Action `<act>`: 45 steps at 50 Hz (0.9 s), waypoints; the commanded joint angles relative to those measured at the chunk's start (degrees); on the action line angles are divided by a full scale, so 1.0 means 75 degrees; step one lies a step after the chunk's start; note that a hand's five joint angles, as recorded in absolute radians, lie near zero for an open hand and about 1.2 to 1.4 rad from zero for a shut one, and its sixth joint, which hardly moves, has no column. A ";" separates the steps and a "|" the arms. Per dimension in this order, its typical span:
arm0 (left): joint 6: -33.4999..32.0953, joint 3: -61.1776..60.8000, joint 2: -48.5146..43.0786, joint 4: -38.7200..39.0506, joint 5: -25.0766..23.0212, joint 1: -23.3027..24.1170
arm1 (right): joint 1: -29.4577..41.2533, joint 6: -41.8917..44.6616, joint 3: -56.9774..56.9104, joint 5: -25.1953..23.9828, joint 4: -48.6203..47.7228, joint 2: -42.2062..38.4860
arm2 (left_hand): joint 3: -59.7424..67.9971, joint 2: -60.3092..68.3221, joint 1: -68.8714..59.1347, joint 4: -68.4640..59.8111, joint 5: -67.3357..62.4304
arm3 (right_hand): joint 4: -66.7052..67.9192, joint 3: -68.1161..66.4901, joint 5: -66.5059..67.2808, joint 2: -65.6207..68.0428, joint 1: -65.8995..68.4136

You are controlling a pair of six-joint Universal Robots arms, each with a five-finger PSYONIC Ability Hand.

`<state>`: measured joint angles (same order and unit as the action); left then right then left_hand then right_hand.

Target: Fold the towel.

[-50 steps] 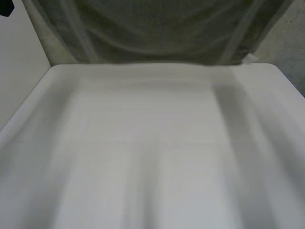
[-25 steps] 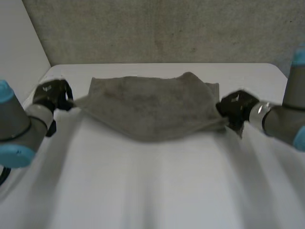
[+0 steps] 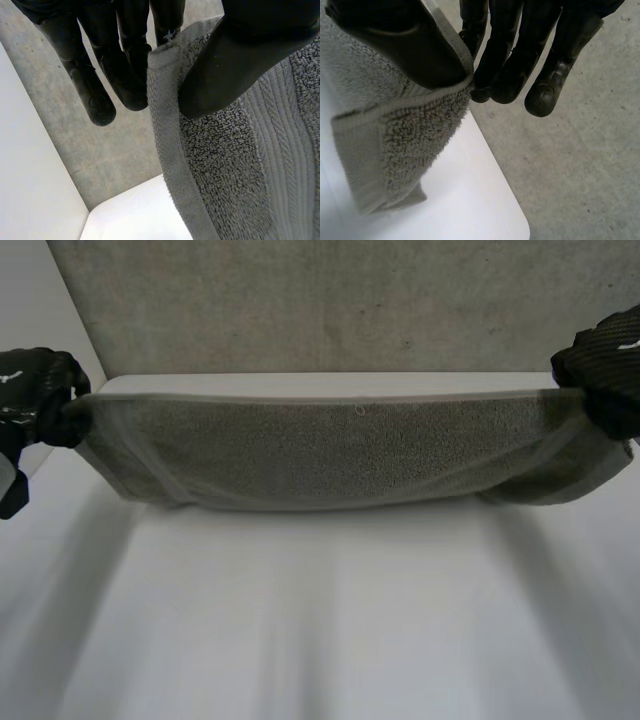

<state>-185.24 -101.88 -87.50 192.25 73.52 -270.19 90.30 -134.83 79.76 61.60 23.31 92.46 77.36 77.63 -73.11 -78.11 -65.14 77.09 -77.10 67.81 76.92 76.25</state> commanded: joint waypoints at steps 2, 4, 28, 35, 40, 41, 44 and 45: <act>0.0558 -0.0139 -0.0298 0.0054 -0.0229 -0.0209 | -0.0310 0.0083 -0.0356 -0.0387 0.0010 -0.1099 | 0.0353 0.0316 -0.0918 -0.0253 -0.0648 | 0.0389 -0.0387 0.0292 0.0411 0.0500; 0.0546 -0.0127 -0.0626 0.0089 -0.0217 -0.0185 | -0.0263 0.0130 -0.0543 -0.0281 0.0045 -0.1485 | 0.0353 0.0316 -0.0918 -0.0253 -0.0648 | 0.0389 -0.0387 0.0292 0.0411 0.0500; 0.0511 0.4500 -0.6307 0.0874 0.0146 0.0798 | 0.1319 0.0165 -0.3017 0.1957 -0.2941 -0.6151 | 0.0353 0.0316 -0.0918 -0.0253 -0.0648 | 0.0389 -0.0387 0.0292 0.0411 0.0500; 0.0523 0.5041 -0.6907 0.0897 0.0181 0.0869 | 0.1530 0.0154 -0.3216 0.2227 -0.3703 -0.6644 | 0.0353 0.0316 -0.0918 -0.0253 -0.0648 | 0.0389 -0.0387 0.0292 0.0411 0.0500; 0.0558 0.5251 -0.7141 0.0897 0.0380 0.0893 | 0.1613 0.0154 -0.3392 0.2345 -0.4092 -0.6961 | -0.3836 -0.3873 0.3270 0.3936 0.3541 | 0.0240 -0.0238 0.0143 0.0262 0.0351; 0.0558 0.5252 -0.7141 0.0897 0.0381 0.0893 | 0.1613 0.0154 -0.3474 0.2438 -0.4092 -0.7031 | -0.3861 -0.3897 0.3295 0.3961 0.3566 | -0.2869 0.2871 -0.2966 -0.2847 -0.2758; 0.0546 0.5240 -0.7072 0.0874 0.0404 0.0916 | 0.1625 0.0095 -0.3533 0.2695 -0.4138 -0.7044 | -0.6299 -0.6335 0.5733 0.6399 0.6003 | -0.8945 0.8947 -0.9041 -0.8923 -0.8834; 0.0558 0.5217 -0.7025 0.0874 0.0462 0.0963 | 0.1625 0.0095 -0.3533 0.2696 -0.4139 -0.7043 | -0.6838 -0.6875 0.6273 0.6938 0.6543 | -0.8945 0.8947 -0.9041 -0.8923 -0.8834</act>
<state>-181.17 -62.61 -140.87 198.98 76.08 -263.46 102.35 -133.73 54.28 79.60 -7.14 40.33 40.03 39.56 -39.11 -39.66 -29.49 49.16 -48.84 39.10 48.15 48.30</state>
